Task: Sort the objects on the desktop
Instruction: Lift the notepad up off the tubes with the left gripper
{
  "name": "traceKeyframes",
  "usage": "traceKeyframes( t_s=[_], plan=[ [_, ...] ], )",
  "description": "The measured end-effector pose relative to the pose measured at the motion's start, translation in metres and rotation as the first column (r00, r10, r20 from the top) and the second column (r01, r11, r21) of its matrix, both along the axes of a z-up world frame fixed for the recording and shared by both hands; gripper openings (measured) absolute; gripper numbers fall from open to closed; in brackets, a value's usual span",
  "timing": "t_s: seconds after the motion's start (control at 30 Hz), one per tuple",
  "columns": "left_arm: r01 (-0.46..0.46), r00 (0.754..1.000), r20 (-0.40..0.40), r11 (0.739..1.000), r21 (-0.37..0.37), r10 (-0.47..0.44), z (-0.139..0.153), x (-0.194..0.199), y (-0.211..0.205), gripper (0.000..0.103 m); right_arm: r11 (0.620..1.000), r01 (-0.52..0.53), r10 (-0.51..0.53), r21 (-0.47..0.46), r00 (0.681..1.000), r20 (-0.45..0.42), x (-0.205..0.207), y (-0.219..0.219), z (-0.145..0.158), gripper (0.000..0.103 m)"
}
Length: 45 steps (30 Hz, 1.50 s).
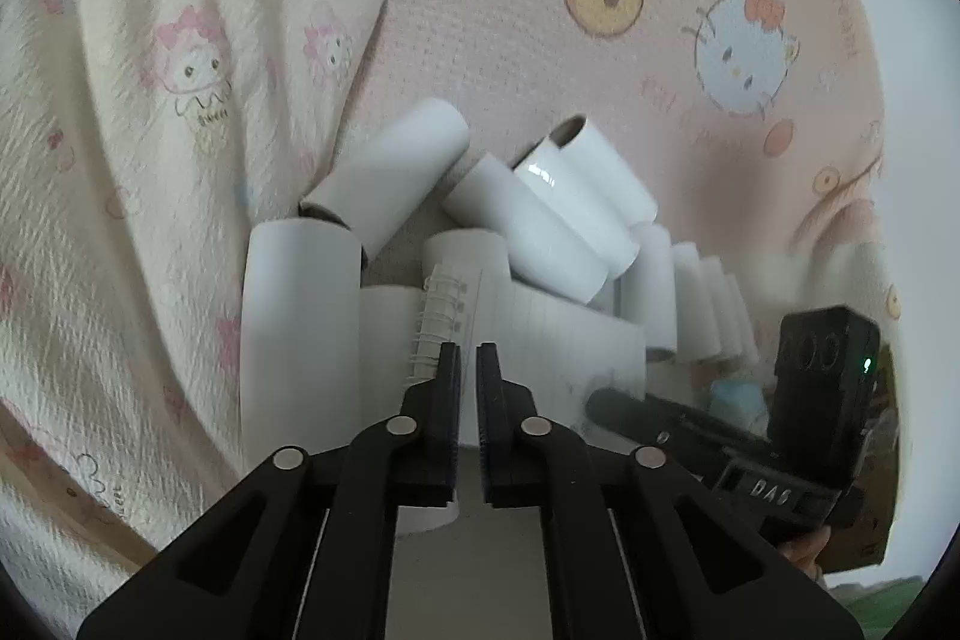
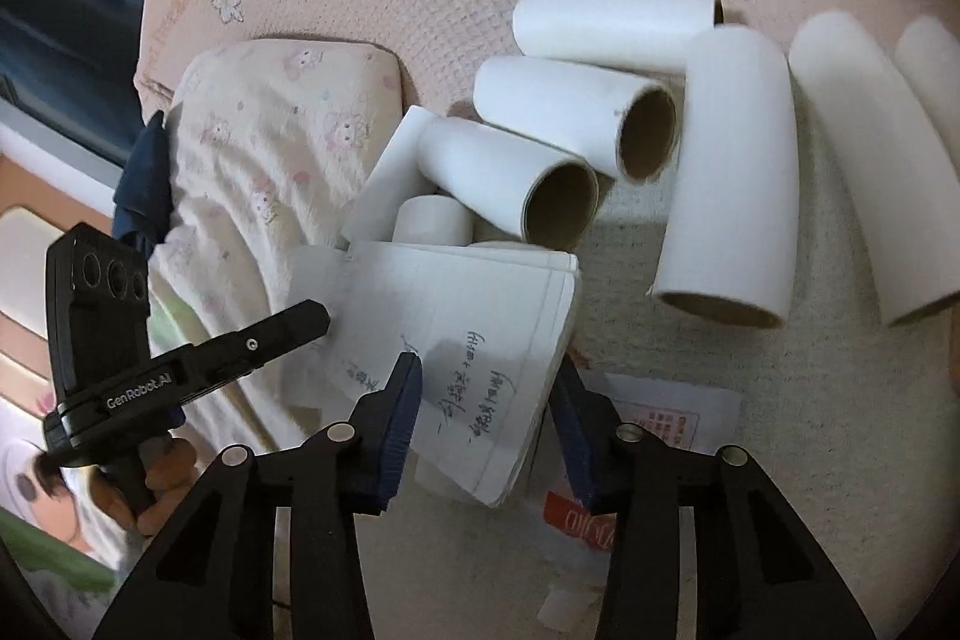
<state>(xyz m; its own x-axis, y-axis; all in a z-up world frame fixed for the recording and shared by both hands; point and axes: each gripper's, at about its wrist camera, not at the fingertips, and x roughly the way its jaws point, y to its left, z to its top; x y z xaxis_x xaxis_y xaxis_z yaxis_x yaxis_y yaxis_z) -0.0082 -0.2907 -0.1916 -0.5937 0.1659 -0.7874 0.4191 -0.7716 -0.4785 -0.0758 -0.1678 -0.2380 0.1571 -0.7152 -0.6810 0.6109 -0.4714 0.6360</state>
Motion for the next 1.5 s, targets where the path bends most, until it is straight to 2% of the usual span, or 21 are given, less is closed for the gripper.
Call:
traceKeyframes(
  t_s=[0.03, 0.1, 0.13, 0.33, 0.47, 0.63, 0.77, 0.83, 0.9, 0.93, 1.03, 1.23, 1.4, 1.5],
  plan=[
    [-0.014, 1.0, -0.013, 1.0, 0.018, 0.014, 0.0, 0.001, -0.002, 0.016, 1.0, -0.004, 0.004, 0.002, 1.0, -0.011, 0.0, -0.001, 0.0, 0.041],
    [-0.053, 0.999, -0.01, 0.998, 0.022, 0.053, 0.001, 0.002, -0.009, 0.059, 1.0, -0.002, 0.002, 0.005, 1.0, -0.02, -0.001, 0.0, 0.0, 0.041],
    [-0.058, 0.998, -0.011, 0.998, 0.016, 0.059, 0.001, 0.001, -0.011, 0.06, 1.0, 0.003, -0.003, 0.002, 1.0, -0.017, -0.003, 0.002, 0.0, 0.041],
    [0.032, 0.999, 0.007, 0.999, 0.038, -0.032, -0.004, -0.019, -0.01, 0.06, 1.0, 0.01, -0.01, -0.021, 1.0, 0.016, -0.017, 0.013, -0.007, 0.041],
    [0.065, 0.998, 0.018, 0.998, -0.013, -0.065, -0.002, -0.035, -0.008, 0.06, 1.0, 0.022, -0.022, -0.013, 1.0, -0.008, -0.022, 0.015, -0.006, 0.041],
    [0.169, 0.983, 0.076, 0.986, 0.009, -0.169, -0.002, -0.052, -0.003, 0.06, 0.999, 0.043, -0.043, -0.007, 0.999, -0.002, -0.028, 0.02, -0.009, 0.041],
    [0.205, 0.972, 0.123, 0.978, -0.024, -0.201, -0.002, -0.054, 0.01, 0.06, 0.999, 0.044, -0.044, -0.007, 0.999, -0.01, -0.027, 0.019, -0.008, 0.041],
    [0.219, 0.967, 0.14, 0.975, -0.018, -0.215, -0.004, -0.055, 0.015, 0.058, 0.999, 0.042, -0.042, -0.005, 0.999, -0.015, -0.026, 0.017, -0.008, 0.041],
    [0.225, 0.962, 0.164, 0.974, -0.015, -0.22, -0.007, -0.055, 0.02, 0.05, 0.999, 0.042, -0.043, -0.008, 0.999, -0.015, -0.026, 0.017, -0.008, 0.041],
    [0.216, 0.964, 0.166, 0.976, -0.022, -0.209, -0.007, -0.054, 0.021, 0.049, 0.999, 0.042, -0.043, -0.011, 0.999, -0.012, -0.026, 0.017, -0.009, 0.041],
    [0.197, 0.97, 0.15, 0.98, -0.016, -0.193, -0.006, -0.05, 0.02, 0.043, 0.999, 0.042, -0.042, -0.018, 0.999, -0.001, -0.026, 0.016, -0.01, 0.041],
    [0.154, 0.982, 0.106, 0.987, 0.046, -0.158, -0.005, -0.042, 0.011, 0.04, 0.999, 0.029, -0.028, -0.026, 0.999, 0.019, -0.027, 0.016, -0.011, 0.041],
    [0.169, 0.982, 0.089, 0.986, -0.004, -0.168, 0.006, -0.039, 0.017, 0.037, 1.0, 0.001, -0.002, -0.012, 1.0, -0.018, -0.021, 0.016, -0.003, 0.041],
    [0.175, 0.984, 0.032, 0.984, 0.01, -0.176, 0.017, -0.036, 0.019, 0.037, 1.0, -0.008, 0.008, -0.001, 0.998, -0.062, -0.016, 0.017, 0.006, 0.041]
  ],
)
